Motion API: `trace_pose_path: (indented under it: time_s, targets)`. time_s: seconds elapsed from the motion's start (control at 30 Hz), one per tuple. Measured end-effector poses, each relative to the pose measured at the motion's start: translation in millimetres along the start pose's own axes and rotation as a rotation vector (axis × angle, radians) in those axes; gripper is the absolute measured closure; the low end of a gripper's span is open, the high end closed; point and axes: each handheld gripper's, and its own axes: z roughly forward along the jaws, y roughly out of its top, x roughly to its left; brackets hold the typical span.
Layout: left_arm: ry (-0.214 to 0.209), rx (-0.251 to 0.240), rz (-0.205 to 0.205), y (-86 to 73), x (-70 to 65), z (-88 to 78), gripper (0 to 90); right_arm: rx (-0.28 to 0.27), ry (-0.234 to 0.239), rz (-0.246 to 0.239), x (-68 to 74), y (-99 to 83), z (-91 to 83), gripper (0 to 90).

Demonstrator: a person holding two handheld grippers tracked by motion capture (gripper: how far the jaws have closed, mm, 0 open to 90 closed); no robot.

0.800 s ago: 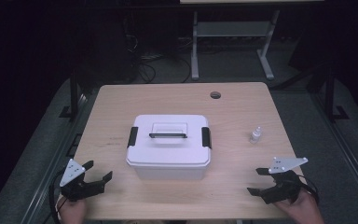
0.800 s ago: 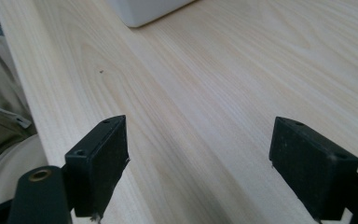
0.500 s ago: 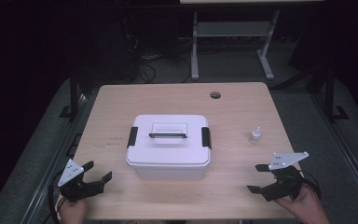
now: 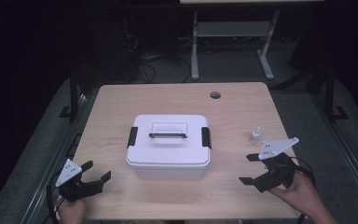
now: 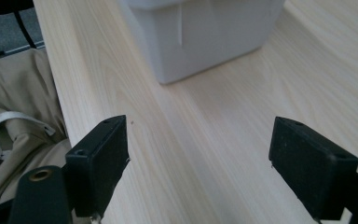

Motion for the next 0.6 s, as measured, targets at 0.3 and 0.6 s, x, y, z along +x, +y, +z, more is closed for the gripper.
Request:
trace_pose_path:
  time_s: [0.3, 0.6]
  targets:
    - [-0.004, 0.0, -0.007, -0.3, 1.2, 0.0, 13.1, 0.021, 0.024, -0.057, 2.9, 36.2, 2.8, 18.2]
    - [-0.008, -0.005, -0.012, -0.1, 2.1, 0.5, 13.1, 0.033, 0.042, -0.109, 6.1, 69.1, 5.2, 19.6]
